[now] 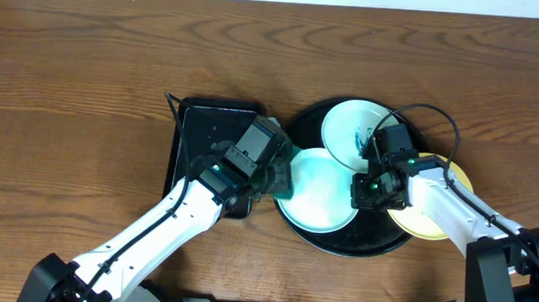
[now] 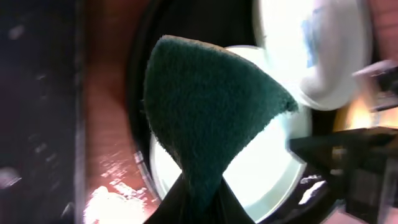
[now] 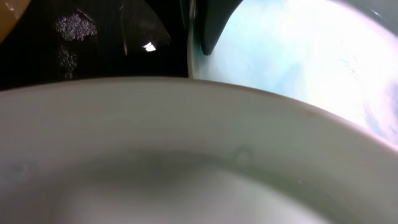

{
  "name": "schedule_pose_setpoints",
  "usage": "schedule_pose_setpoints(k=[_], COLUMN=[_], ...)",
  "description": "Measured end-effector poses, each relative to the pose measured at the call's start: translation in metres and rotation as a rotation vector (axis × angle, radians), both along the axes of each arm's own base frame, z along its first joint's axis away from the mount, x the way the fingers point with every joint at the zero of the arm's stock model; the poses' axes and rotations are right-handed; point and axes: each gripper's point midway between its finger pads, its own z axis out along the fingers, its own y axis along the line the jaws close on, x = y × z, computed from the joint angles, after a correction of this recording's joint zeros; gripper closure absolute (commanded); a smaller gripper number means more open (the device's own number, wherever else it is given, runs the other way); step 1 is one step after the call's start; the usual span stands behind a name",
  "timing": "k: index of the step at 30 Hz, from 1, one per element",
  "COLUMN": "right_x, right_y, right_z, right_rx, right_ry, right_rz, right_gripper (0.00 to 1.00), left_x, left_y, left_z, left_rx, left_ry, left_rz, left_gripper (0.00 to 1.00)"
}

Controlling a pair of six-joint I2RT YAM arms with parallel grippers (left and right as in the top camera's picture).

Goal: Clean dirty plates on tray and stack at the side
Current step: 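Tilt the pale green plate up with the right gripper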

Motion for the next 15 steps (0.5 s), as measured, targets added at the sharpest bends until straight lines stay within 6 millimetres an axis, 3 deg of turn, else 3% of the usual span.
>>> schedule_pose_setpoints(k=[7, 15], right_x=[-0.008, -0.040], right_y=[0.007, 0.014], right_z=[0.001, 0.007], right_rx=[0.020, 0.071], right_ry=[0.032, 0.182], right_rz=[0.007, 0.025], right_gripper=[0.99, 0.99], left_x=[-0.007, -0.005], left_y=[0.018, 0.020], left_z=[-0.011, -0.011], left_rx=[0.094, 0.106], left_ry=[0.027, 0.017], left_rz=[0.023, 0.019], left_gripper=[0.89, 0.89])
